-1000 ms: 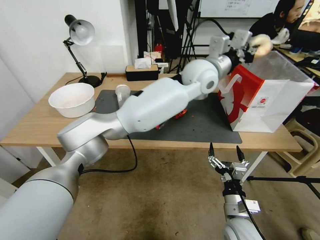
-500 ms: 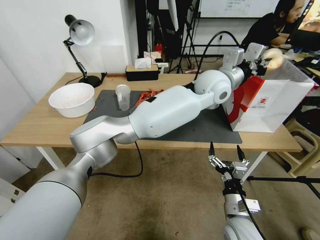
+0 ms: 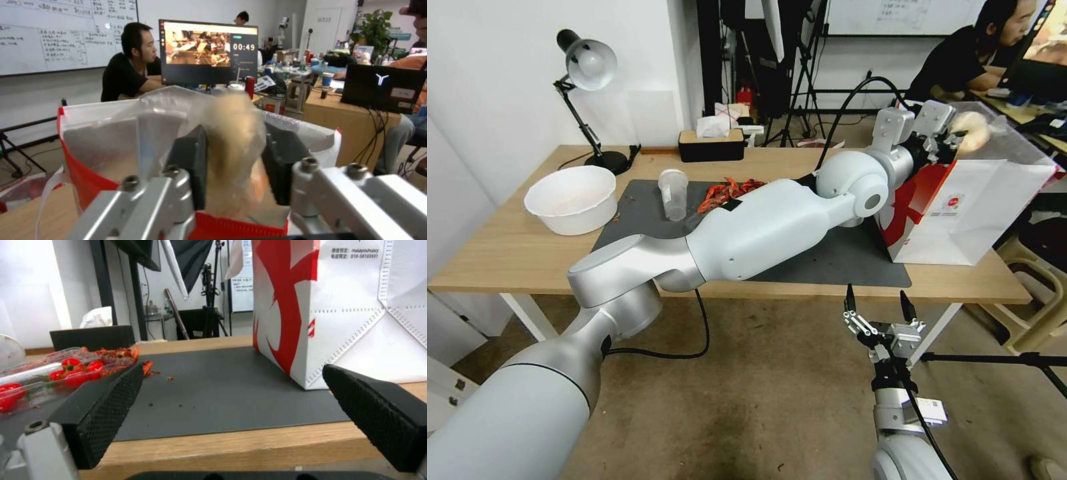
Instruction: Pick up the trash from the table and place it into the takeout bag.
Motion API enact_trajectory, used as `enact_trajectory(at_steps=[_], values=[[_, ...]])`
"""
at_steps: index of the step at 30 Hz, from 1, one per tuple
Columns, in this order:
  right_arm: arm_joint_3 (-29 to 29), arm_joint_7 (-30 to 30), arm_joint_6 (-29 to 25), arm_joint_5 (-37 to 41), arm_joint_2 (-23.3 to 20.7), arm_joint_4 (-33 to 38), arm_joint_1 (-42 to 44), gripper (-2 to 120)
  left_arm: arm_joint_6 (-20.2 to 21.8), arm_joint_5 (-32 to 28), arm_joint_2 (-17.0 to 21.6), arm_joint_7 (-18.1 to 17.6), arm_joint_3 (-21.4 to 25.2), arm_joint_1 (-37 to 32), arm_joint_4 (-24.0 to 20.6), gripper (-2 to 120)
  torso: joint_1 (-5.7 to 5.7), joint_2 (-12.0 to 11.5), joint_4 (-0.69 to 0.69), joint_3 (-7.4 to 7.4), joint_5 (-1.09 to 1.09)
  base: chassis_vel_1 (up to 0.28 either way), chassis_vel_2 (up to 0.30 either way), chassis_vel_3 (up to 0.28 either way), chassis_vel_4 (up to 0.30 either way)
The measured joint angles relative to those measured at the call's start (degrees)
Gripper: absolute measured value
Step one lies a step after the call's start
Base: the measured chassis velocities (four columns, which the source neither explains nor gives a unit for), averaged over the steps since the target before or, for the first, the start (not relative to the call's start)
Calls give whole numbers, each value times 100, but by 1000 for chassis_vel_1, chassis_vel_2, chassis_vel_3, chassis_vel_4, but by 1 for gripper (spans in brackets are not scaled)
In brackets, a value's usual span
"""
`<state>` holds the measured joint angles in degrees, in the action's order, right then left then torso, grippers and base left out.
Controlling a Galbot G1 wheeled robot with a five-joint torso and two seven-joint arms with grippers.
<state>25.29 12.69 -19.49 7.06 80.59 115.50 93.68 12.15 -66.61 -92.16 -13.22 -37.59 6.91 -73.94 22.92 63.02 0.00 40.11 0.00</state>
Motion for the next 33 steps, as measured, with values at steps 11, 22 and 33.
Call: enact_trajectory(at_steps=[11, 22, 33], values=[[10, 1, 0, 0, -1, -13, -11, 100, -3, 37, 10, -3, 84, -24, 9, 68, 0, 0, 0, 0, 0, 0, 0, 0, 0], [15, 4, -1, 1, -1, -22, -27, 100, 14, 46, 396, -20, 411, -122, -201, 99, 0, 0, 0, 0, 0, 0, 0, 0, 0], [-29, -1, 11, -24, 54, 12, -17, 100, 50, 101, 1744, -137, 1069, -884, -1111, 100, 0, 0, 0, 0, -2, 0, 0, 0, 0]])
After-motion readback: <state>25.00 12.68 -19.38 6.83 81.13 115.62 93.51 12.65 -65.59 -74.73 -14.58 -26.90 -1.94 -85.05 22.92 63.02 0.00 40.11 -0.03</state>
